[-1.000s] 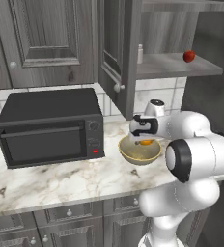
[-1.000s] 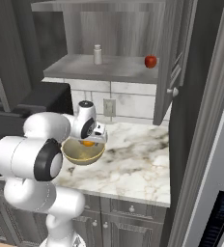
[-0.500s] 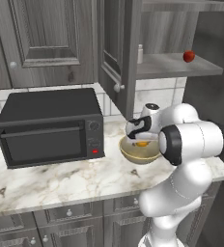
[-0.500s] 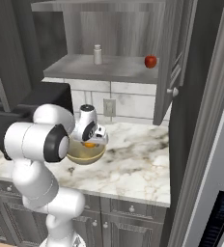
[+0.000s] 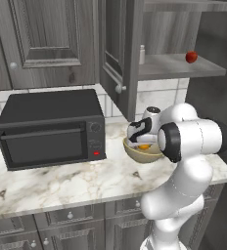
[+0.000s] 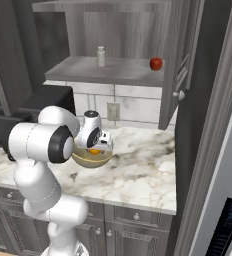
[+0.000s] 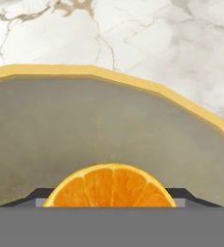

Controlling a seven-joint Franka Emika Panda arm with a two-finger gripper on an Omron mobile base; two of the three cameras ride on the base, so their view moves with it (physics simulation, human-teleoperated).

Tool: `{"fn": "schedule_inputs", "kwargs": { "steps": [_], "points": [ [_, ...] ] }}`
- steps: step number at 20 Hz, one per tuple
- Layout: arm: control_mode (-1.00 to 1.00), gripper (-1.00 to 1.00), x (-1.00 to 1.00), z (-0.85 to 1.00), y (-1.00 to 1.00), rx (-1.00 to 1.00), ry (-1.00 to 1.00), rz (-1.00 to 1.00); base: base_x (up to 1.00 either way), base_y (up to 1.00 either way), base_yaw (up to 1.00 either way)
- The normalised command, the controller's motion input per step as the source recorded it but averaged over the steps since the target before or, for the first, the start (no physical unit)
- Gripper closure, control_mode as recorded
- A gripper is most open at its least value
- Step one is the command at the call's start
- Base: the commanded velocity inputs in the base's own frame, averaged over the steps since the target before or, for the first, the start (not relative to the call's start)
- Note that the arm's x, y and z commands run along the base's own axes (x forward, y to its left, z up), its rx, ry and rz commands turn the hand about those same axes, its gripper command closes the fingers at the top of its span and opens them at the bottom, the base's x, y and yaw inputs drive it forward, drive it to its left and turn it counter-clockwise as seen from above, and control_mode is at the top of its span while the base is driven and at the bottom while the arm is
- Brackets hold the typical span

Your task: Open the cabinet. Pick the orange and apple from the cabinet and place them into the bowl. Then close the cabinet.

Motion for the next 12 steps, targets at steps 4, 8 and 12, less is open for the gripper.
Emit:
{"fn": "schedule_inputs", "kwargs": {
  "steps": [4, 8, 12],
  "points": [
    [-1.00, -1.00, 0.00, 0.20, 0.00, 0.00, -0.01, 0.00, 0.00, 0.00, 0.00],
    [-1.00, -1.00, 0.00, 0.55, 0.00, 0.00, 0.00, 0.00, 0.00, 0.00, 0.00],
    [-1.00, -1.00, 0.00, 0.74, 0.00, 0.00, -0.01, 0.00, 0.00, 0.00, 0.00]
  ]
}}
